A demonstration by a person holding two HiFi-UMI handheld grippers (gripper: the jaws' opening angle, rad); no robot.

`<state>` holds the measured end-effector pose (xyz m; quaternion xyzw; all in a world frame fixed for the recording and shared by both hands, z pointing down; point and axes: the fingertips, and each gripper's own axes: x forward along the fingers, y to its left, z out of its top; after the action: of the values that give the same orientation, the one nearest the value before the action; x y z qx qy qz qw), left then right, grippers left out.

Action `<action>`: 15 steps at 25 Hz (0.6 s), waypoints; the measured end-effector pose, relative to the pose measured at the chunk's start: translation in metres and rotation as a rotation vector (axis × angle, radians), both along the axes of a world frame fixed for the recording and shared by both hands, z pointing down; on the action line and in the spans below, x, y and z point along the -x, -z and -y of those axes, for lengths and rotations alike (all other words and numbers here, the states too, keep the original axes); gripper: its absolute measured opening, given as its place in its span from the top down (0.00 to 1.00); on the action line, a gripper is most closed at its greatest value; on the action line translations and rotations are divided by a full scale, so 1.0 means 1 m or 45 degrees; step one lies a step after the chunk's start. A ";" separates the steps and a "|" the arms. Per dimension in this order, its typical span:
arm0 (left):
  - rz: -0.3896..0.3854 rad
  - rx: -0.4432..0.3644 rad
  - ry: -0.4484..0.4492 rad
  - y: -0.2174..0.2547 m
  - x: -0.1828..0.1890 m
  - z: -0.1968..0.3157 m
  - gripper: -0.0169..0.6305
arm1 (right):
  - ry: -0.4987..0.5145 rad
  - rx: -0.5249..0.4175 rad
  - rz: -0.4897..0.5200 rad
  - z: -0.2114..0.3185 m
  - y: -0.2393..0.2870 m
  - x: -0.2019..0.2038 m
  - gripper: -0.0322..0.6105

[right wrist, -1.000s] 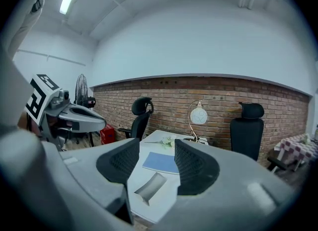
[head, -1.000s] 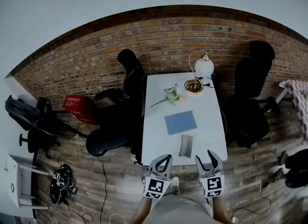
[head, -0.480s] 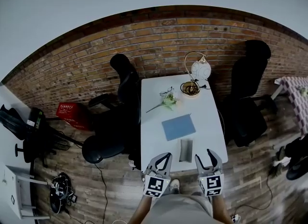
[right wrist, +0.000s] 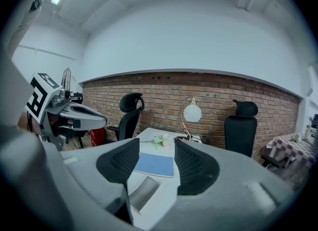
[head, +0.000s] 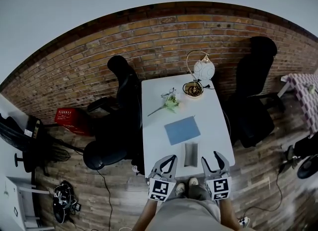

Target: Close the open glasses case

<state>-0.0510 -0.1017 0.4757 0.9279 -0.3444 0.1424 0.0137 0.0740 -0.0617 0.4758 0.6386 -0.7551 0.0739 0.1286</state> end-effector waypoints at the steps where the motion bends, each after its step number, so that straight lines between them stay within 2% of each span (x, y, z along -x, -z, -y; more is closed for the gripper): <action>1: -0.001 0.002 0.000 0.000 -0.001 0.001 0.97 | 0.002 -0.004 0.000 0.001 0.000 0.000 0.60; 15: 0.025 0.065 0.025 -0.032 -0.019 0.022 0.97 | 0.013 0.109 0.028 0.021 -0.036 -0.014 0.60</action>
<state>-0.0324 -0.1238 0.5081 0.9223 -0.3500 0.1601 0.0353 0.0884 -0.0829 0.5119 0.6279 -0.7558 0.1125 0.1479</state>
